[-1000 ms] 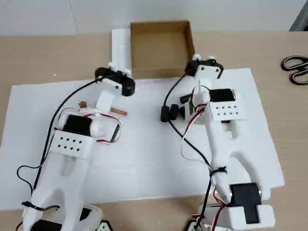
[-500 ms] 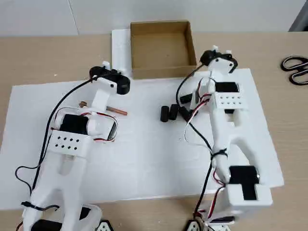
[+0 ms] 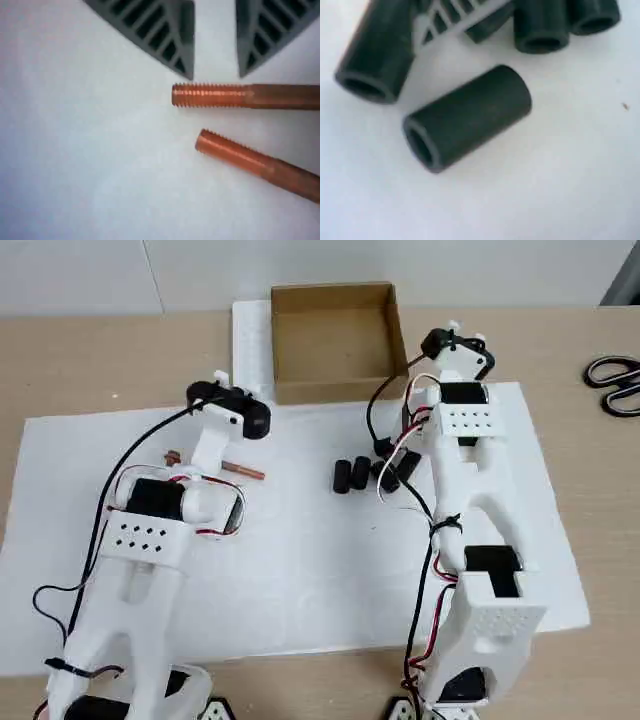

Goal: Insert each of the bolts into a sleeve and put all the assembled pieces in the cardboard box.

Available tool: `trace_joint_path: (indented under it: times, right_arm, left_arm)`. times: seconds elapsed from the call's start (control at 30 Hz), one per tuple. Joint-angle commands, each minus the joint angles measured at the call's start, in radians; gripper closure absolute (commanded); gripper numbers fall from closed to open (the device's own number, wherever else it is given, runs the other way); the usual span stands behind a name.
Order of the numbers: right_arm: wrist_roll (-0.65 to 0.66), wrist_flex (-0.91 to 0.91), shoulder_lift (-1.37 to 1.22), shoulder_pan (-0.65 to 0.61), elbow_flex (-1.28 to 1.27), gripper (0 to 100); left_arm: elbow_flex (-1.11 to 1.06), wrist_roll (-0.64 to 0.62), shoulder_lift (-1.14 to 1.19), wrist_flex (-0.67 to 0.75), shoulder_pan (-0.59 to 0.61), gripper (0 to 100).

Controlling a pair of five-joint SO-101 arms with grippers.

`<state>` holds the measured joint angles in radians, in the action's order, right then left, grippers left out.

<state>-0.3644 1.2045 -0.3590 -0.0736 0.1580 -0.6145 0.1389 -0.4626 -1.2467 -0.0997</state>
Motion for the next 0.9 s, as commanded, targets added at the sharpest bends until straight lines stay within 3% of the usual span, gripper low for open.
trace_joint_path:
  times: [0.0,0.87]
  right_arm:
    - [-0.006,0.010,0.007,-0.024,0.048,84.5]
    - [-0.029,-0.016,-0.174,-0.035,0.167,86.8]
  left_arm:
    - [0.007,-0.002,-0.006,0.023,0.002,94]
    - [0.005,-0.002,-0.003,0.034,0.002,94]
